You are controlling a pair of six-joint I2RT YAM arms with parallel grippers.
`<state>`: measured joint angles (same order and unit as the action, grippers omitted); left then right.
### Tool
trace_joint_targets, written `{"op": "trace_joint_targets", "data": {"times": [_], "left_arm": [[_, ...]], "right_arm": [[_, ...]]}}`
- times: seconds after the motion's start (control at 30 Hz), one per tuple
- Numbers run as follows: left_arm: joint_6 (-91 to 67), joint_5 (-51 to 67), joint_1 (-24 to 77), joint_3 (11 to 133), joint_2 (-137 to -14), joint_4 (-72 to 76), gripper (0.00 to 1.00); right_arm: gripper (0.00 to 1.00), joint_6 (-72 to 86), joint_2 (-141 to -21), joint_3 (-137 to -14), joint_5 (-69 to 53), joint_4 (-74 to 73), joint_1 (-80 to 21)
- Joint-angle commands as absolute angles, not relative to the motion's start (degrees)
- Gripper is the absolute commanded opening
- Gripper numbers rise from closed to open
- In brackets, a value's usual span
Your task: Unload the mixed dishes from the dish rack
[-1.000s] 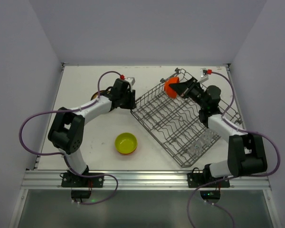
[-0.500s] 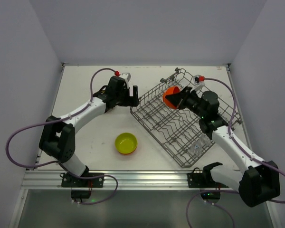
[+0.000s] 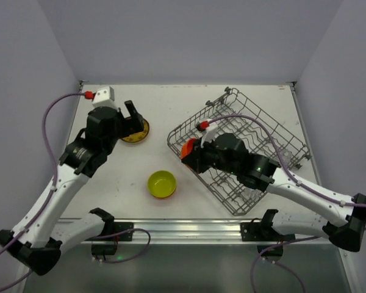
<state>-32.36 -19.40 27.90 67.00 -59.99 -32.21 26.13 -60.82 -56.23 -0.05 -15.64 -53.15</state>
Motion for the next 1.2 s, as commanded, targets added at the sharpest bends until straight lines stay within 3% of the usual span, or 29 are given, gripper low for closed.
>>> {"op": "trace_joint_targets", "data": {"times": [0.0,0.4,0.6,1.1,1.17], "left_arm": [[-33.67,-30.66,28.12,69.08,-53.03,-41.47,1.00],[-24.43,-37.09,28.21,58.91,-24.55,-33.94,1.00],[-21.97,-38.67,28.21,50.90,-14.87,-28.66,1.00],[-23.73,-36.83,28.21,48.60,-16.78,-31.38,1.00],[-23.82,-36.82,28.21,48.86,-17.84,-31.99,1.00]], "right_arm": [[0.00,22.94,-66.34,-64.14,9.66,-22.57,-60.89],[0.00,20.39,-95.59,-88.49,12.57,-39.27,-74.18],[0.00,20.83,-103.52,-95.44,13.98,-43.76,-76.37],[0.02,21.27,-113.55,-100.81,19.34,-46.15,-77.17],[0.08,21.27,-114.25,-101.77,18.99,-46.67,-77.17]]}}
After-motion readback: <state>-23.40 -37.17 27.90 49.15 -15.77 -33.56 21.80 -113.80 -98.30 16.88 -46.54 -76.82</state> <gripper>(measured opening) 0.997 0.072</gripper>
